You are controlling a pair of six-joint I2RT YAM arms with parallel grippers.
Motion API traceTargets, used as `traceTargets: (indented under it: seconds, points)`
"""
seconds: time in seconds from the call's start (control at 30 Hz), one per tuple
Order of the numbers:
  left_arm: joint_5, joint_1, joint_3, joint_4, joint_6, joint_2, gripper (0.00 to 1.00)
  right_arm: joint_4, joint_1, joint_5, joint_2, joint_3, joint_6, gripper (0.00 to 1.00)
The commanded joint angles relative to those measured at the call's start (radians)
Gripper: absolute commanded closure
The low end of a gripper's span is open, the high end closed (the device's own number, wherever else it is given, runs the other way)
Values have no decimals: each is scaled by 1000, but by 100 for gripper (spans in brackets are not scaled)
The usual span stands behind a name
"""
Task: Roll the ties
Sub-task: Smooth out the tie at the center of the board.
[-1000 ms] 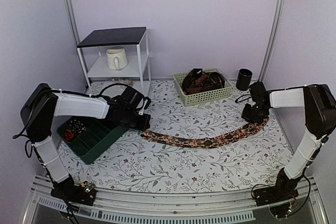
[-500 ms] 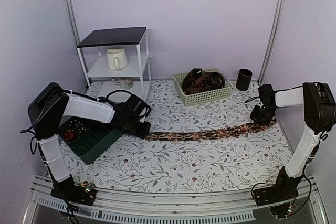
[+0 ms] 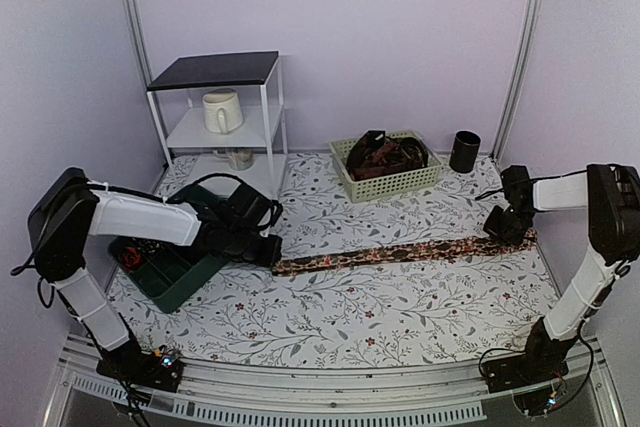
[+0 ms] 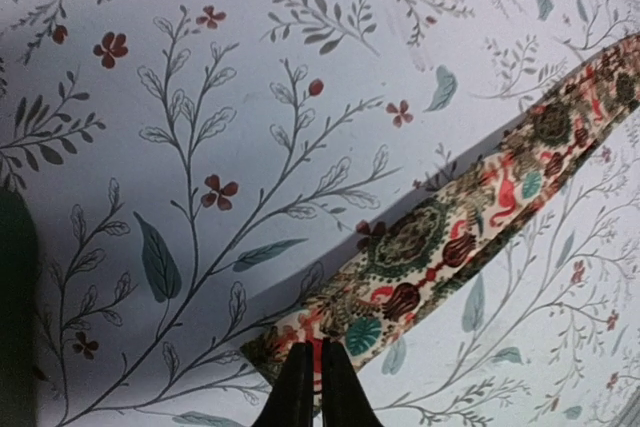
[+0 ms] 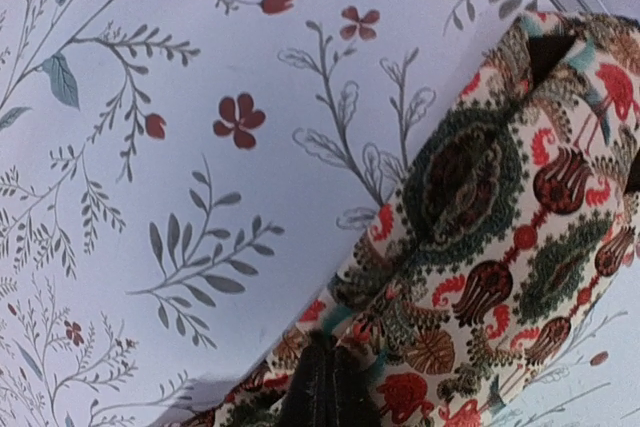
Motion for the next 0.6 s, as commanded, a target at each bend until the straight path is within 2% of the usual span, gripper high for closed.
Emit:
traceTargets:
  seconds: [0.0, 0.13, 0.27, 0.43, 0.57]
  points:
    - [-4, -15, 21, -26, -12, -65, 93, -83, 18, -80, -109, -16, -3, 100]
    - [-7, -15, -22, -28, -30, -98, 89, -65, 87, -149, -184, -19, 16, 98]
    - [36, -14, -75, 19, -41, -109, 87, 28, 214, -234, -205, -23, 55, 98]
    - [137, -15, -90, 106, -19, -80, 95, 181, 407, -301, -120, 14, 141, 100]
    - [123, -17, -99, 89, -26, -42, 100, 248, 536, -348, 6, 113, 176, 100]
